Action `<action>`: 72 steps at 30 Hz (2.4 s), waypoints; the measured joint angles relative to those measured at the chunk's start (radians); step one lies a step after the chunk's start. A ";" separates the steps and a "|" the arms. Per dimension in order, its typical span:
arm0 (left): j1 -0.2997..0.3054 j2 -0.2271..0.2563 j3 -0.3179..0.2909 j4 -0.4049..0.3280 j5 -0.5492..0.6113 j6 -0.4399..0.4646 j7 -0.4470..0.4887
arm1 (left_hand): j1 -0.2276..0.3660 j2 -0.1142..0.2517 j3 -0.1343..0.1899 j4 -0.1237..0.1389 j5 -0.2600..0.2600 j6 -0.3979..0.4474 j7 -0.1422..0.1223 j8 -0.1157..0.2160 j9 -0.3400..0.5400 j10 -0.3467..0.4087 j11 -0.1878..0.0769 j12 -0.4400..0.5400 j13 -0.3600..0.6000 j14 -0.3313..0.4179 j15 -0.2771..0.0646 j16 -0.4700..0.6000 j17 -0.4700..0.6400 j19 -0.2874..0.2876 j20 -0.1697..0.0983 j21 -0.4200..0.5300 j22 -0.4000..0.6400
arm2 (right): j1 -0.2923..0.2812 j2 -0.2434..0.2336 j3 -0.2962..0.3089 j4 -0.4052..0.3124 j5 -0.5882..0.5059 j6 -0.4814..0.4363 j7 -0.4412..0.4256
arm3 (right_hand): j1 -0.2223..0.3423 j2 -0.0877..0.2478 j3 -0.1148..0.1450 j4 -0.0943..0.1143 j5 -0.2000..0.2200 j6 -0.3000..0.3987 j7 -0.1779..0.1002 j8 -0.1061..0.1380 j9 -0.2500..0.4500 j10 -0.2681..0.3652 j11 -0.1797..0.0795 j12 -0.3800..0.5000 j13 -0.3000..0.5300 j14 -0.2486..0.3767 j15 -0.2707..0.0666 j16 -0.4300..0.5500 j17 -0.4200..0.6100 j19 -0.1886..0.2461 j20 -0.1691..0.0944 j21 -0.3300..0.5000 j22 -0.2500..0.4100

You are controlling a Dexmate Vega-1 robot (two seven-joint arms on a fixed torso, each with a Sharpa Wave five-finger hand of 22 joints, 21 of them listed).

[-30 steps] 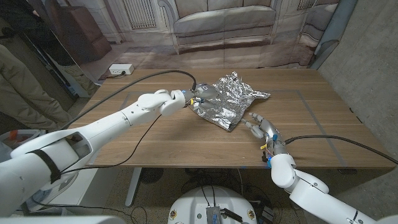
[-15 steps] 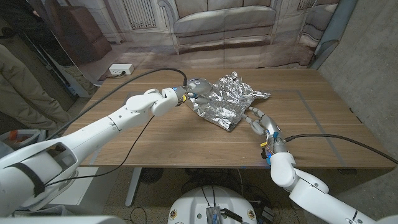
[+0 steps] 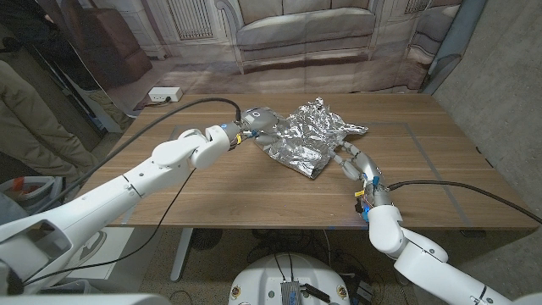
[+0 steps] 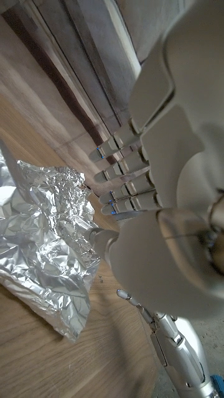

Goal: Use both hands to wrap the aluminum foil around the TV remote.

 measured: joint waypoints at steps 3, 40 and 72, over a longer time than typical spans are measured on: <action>0.032 0.016 -0.020 -0.025 0.002 0.022 0.014 | 0.000 -0.010 -0.005 -0.005 0.000 -0.016 0.002 -0.012 -0.002 -0.008 0.008 0.000 -0.004 0.000 0.000 0.000 -0.004 -0.003 -0.003 0.000 0.000 | -0.002 0.002 0.004 -0.003 0.000 0.000 0.004 | 0.000 0.000 0.000 0.000 0.000 0.000 0.000 0.000 0.000 0.000 0.000 0.000 0.000 0.000 0.000 0.000 0.000 0.000 0.000 0.000 0.000; 0.071 0.008 0.022 0.048 0.120 -0.029 0.016 | 0.035 -0.046 -0.012 -0.043 0.008 -0.031 0.004 -0.029 0.000 -0.004 -0.005 0.015 -0.037 -0.001 -0.002 0.009 -0.027 0.018 -0.082 -0.008 -0.005 | -0.027 0.013 0.039 -0.038 0.014 -0.007 0.020 | 0.000 0.000 0.000 0.000 0.000 -0.005 0.006 -0.004 0.000 0.000 0.000 -0.008 0.000 0.000 0.000 0.000 0.000 0.000 0.000 -0.009 0.000; -0.040 -0.117 0.152 0.244 0.141 -0.067 0.106 | 0.057 -0.024 -0.001 -0.054 0.012 0.023 -0.015 -0.013 0.005 0.048 -0.015 0.030 -0.058 0.040 -0.004 0.022 -0.036 0.055 -0.097 -0.007 -0.009 | -0.040 0.024 0.042 -0.038 0.024 -0.007 0.011 | -0.004 0.004 -0.003 -0.003 0.000 -0.005 0.005 -0.003 0.000 0.004 0.004 -0.008 0.002 0.000 0.000 0.001 0.000 0.004 -0.004 -0.015 0.000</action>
